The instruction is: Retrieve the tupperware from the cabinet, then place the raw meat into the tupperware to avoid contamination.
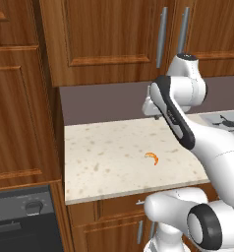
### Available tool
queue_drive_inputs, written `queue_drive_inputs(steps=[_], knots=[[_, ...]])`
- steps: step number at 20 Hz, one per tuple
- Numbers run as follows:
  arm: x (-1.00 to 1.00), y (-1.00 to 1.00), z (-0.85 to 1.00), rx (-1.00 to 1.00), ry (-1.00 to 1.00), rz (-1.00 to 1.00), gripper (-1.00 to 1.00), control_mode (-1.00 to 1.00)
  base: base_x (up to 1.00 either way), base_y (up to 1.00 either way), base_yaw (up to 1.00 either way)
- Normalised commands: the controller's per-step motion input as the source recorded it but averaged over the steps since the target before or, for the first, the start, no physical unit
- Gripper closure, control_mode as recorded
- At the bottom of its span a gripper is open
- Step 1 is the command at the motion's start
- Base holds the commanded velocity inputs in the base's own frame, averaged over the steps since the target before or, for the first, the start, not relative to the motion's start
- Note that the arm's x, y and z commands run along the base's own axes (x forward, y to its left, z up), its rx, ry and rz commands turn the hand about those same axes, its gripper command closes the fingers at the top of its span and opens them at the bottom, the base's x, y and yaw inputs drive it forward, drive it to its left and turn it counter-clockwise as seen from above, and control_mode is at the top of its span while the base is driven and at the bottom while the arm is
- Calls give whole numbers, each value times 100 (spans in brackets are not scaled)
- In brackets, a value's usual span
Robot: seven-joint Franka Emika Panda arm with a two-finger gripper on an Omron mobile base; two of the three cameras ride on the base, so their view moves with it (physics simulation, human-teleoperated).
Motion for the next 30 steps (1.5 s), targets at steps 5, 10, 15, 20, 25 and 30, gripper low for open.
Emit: queue_drive_inputs(steps=[5,10,15,20,25,30], knots=[[-5,0,3,0,-4,0,-100,-100,0,0,0],[-9,-4,16,2,-13,0,-100,-100,0,0,0],[-12,-10,22,2,-16,0,-100,-100,0,0,0],[-12,-8,27,1,-16,0,-100,-100,0,0,0],[-10,-8,27,0,-15,0,-100,-100,0,0,0],[-8,-11,28,-1,-14,0,-100,-100,0,0,0]])
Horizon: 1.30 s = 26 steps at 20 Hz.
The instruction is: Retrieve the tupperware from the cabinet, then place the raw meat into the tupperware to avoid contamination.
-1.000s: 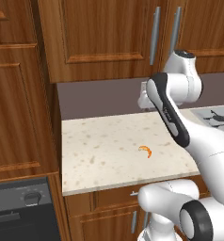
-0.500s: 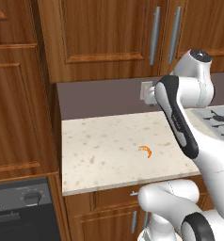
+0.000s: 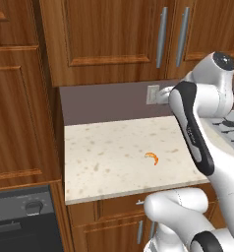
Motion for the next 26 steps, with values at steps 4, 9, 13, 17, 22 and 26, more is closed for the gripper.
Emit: queue_drive_inputs(steps=[4,9,13,17,22,26], knots=[[-3,-15,26,-4,-14,0,-100,-100,0,0,0],[-1,-14,27,-4,-16,-1,-100,-100,0,0,0],[0,-12,25,-3,-19,-1,-100,-100,0,0,0],[0,-9,21,-1,-23,0,-100,-100,0,0,0],[0,-10,20,0,-25,0,-100,-100,0,0,0],[-1,-7,22,0,-25,0,-100,-100,0,0,0]])
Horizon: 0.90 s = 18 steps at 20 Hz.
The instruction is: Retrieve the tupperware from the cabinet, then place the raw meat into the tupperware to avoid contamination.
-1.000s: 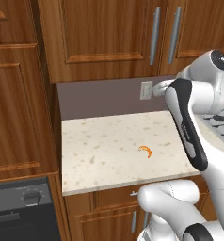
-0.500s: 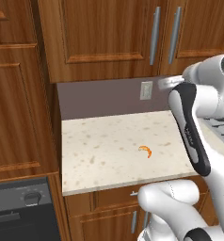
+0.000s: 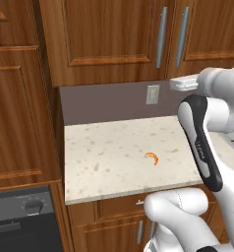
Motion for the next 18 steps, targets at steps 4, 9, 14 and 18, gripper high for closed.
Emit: queue_drive_inputs(steps=[4,9,14,18], knots=[[0,-6,25,0,-26,0,-100,-100,0,0,0],[0,-6,26,0,-25,0,-100,-100,0,0,0],[0,-2,27,0,-21,0,-100,-100,0,0,0],[0,-2,27,0,-14,0,-100,-100,0,0,0]])
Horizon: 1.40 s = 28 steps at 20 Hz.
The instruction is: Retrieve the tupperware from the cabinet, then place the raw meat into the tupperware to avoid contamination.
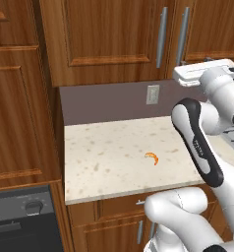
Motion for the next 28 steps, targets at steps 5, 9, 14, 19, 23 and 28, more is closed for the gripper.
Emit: queue_drive_inputs(steps=[5,9,14,19,23,28], knots=[[0,-4,25,0,-11,0,-100,-100,0,0,0],[0,-5,21,0,-9,0,-100,-100,0,0,0],[4,-6,15,0,-5,0,-100,-100,0,0,0],[9,-7,5,0,0,0,-100,-100,0,0,0],[13,-3,2,0,0,0,-100,-100,0,0,0],[17,-1,0,0,0,0,-100,-100,0,0,0]])
